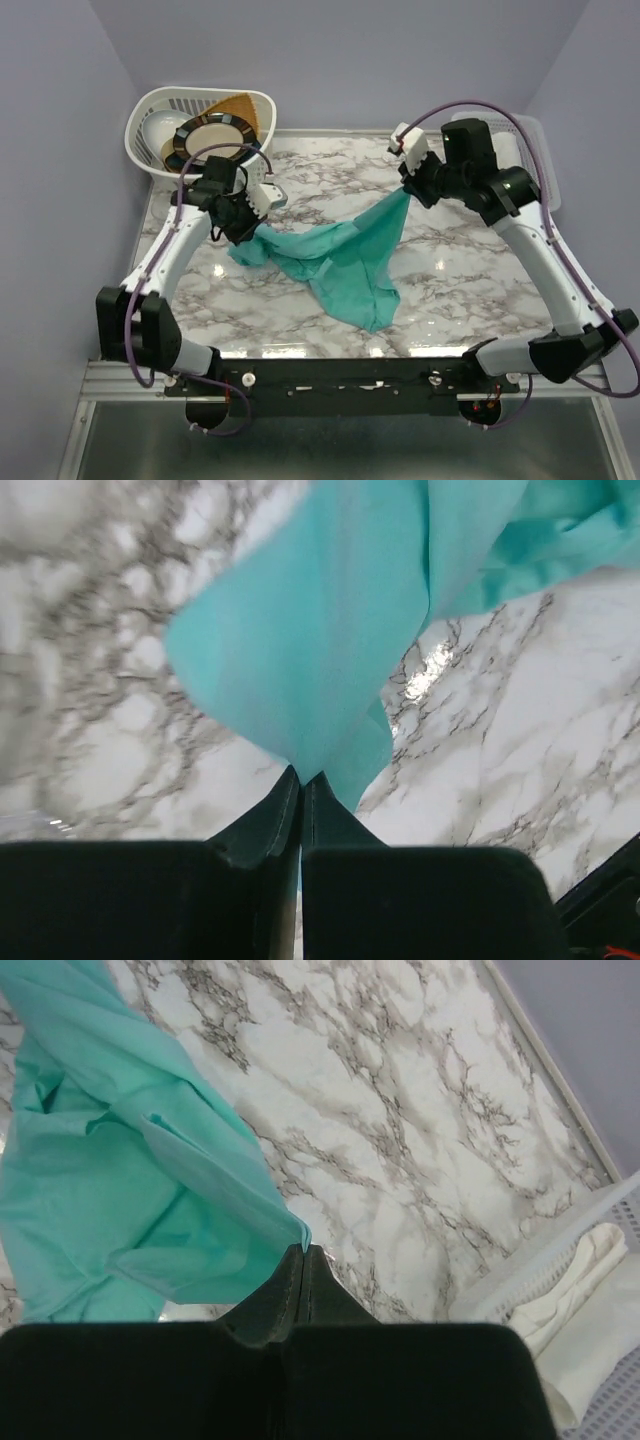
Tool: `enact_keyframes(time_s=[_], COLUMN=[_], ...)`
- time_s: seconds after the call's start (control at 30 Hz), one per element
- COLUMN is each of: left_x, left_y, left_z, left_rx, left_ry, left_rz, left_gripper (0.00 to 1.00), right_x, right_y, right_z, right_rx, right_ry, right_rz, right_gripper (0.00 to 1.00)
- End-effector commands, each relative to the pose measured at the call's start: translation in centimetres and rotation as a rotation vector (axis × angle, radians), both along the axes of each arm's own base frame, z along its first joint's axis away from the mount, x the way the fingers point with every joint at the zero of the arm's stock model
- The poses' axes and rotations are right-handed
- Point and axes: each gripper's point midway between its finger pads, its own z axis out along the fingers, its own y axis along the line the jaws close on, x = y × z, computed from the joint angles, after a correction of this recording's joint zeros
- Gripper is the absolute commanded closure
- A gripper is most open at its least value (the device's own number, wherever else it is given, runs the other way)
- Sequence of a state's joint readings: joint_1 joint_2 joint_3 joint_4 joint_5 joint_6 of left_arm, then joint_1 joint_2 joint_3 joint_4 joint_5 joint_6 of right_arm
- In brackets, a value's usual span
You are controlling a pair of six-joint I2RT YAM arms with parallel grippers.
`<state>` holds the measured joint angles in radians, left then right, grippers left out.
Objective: Roll the t-shirts
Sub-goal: Flatten out the T-shirt at the center of the board.
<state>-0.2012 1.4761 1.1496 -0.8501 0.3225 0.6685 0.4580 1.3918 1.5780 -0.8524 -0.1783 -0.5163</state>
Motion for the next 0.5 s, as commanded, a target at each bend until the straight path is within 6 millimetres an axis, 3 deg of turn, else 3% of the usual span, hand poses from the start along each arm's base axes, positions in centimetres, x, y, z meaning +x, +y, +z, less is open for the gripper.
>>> enact_keyframes(time_s=[0.0, 0.03, 0.07, 0.1, 0.13, 0.2, 0.27, 0.3, 0.33, 0.37, 0.4, 0.43, 0.47], left_x=[-7.3, -8.1, -10.4, -10.3, -10.6, -10.2, -7.7, -6.3, -3.3, -1.5, 0.3, 3.1, 5.7], left_y=[-0.7, -0.5, 0.0, 0.4, 1.2, 2.1, 2.6, 2.6, 2.4, 2.6, 2.6, 2.4, 2.6], left_z=[10.8, 14.0, 14.7, 15.6, 17.0, 17.4, 16.5, 16.0, 14.6, 13.8, 13.1, 11.0, 10.6], left_rx=[-0.09, -0.081, -0.068, -0.036, 0.011, 0.103, 0.153, 0.154, 0.129, 0.136, 0.119, 0.107, 0.08], left_ry=[-0.052, -0.14, -0.109, -0.173, -0.261, -0.355, -0.405, -0.412, -0.399, -0.386, -0.373, -0.313, -0.317], left_rz=[-0.264, -0.31, -0.352, -0.385, -0.406, -0.515, -0.478, -0.443, -0.346, -0.279, -0.19, -0.115, 0.037], left_gripper=[0.92, 0.92, 0.93, 0.94, 0.99, 1.0, 1.0, 0.99, 0.83, 0.74, 0.65, 0.51, 0.47], right_x=[-8.2, -9.3, -10.2, -11.4, -11.4, -10.4, -8.3, -7.0, -5.9, -4.6, -3.2, -2.0, 0.1], right_y=[-2.3, -2.9, -3.5, -4.8, -5.4, -7.4, -7.9, -7.6, -7.1, -6.7, -5.9, -5.8, -5.1], right_z=[9.2, 10.3, 11.2, 13.1, 13.0, 14.6, 12.4, 12.8, 11.8, 9.4, 9.5, 8.4, 5.1], right_rx=[0.125, 0.14, 0.162, 0.187, 0.189, 0.197, 0.164, 0.181, 0.175, 0.165, 0.196, 0.198, 0.181], right_ry=[-0.101, -0.128, -0.148, -0.23, -0.25, -0.367, -0.376, -0.426, -0.418, -0.377, -0.396, -0.379, -0.3], right_rz=[0.059, 0.057, 0.036, -0.002, -0.032, -0.151, -0.22, -0.232, -0.234, -0.248, -0.245, -0.26, -0.286], right_gripper=[0.99, 0.99, 0.99, 0.99, 0.99, 0.99, 0.99, 0.99, 0.99, 0.99, 0.99, 0.99, 0.99])
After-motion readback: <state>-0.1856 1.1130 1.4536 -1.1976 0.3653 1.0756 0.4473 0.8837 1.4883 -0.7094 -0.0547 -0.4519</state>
